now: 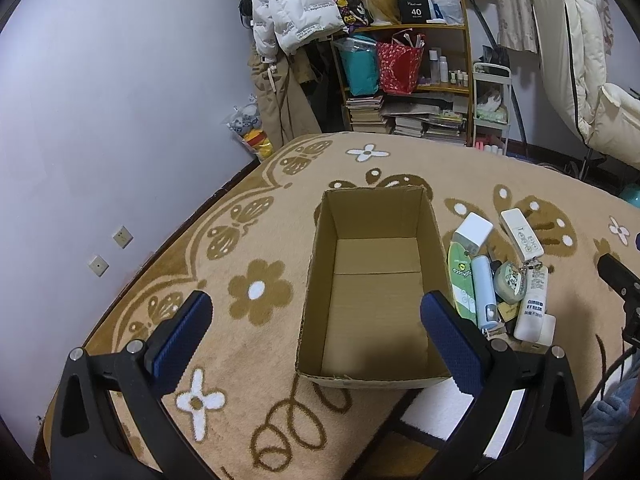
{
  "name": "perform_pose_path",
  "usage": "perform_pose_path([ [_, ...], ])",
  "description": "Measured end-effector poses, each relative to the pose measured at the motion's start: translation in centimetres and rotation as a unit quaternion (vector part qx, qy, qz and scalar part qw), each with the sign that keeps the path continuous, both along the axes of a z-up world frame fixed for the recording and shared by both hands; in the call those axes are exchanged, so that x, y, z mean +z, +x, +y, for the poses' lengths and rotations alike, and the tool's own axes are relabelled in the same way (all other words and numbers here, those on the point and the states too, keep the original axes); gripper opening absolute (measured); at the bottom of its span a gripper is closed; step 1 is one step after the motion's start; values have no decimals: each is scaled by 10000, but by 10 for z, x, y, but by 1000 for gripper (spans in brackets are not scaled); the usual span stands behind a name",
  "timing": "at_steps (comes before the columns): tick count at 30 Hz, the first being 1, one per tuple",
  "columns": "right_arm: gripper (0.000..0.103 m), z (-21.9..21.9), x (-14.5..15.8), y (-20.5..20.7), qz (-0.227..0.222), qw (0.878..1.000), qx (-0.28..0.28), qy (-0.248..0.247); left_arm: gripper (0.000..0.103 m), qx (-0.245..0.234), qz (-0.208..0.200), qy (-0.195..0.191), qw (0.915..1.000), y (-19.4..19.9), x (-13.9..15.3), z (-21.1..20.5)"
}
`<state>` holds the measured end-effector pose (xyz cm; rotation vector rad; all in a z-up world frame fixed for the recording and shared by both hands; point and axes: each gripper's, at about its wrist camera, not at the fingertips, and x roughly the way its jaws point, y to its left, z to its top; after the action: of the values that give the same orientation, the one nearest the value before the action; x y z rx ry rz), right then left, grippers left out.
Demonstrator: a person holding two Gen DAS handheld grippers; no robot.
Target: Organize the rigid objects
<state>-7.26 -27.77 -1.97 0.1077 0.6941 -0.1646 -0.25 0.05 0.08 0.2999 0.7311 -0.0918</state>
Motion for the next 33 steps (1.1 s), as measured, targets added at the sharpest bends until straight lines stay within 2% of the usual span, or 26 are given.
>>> perform_pose_path([
  [33,103,10,-3,-2,14,9998,161,-88,103,-21,113,82,9999,1,-6,-1],
])
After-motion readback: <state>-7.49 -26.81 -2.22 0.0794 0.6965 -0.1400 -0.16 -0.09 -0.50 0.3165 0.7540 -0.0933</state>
